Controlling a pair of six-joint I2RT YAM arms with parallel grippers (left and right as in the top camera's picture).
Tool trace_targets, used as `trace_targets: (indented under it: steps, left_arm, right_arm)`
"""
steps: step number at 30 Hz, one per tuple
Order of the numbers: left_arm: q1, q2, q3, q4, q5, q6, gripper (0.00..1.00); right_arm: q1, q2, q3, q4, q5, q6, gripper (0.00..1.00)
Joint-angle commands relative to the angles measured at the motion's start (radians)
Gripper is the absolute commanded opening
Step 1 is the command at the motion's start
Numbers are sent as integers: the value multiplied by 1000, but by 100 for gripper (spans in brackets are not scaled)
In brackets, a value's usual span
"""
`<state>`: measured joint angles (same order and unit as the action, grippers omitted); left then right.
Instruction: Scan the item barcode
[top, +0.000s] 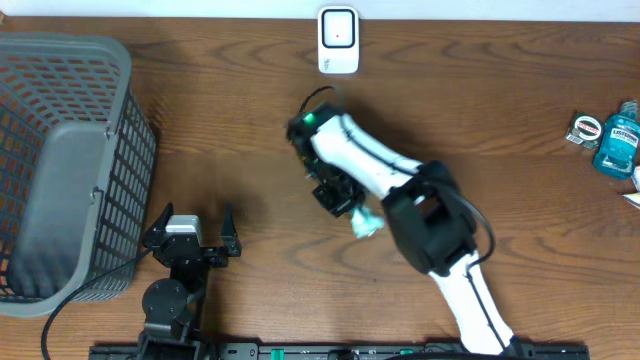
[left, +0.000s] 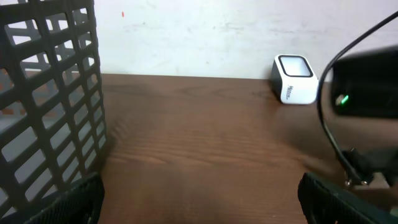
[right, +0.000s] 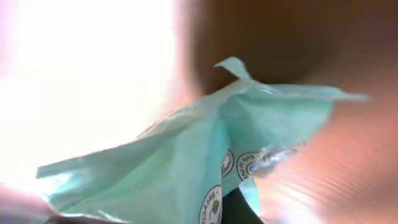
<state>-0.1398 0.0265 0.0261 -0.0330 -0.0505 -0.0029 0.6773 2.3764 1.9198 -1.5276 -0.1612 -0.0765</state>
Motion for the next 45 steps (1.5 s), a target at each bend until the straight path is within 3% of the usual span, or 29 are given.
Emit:
trace_targets:
  steps: [1, 13, 32, 39, 45]
  left_arm:
    - [4, -2, -22, -34, -9, 3, 98]
    - [4, -2, -22, -34, -9, 3, 98]
    - [4, -2, -22, -34, -9, 3, 98]
    - [4, -2, -22, -34, -9, 3, 98]
    - [4, -2, -22, -34, -9, 3, 98]
  right_arm:
    - [-22, -13, -13, -27, -636, -509, 1]
    - [-121, -16, -38, -175, -980, -1112, 1]
    - [-120, -16, -40, -174, -1048, -1625, 1]
    - [-121, -16, -40, -175, -1106, -1660, 1]
    - [-123, -16, -34, -175, -1002, -1560, 1]
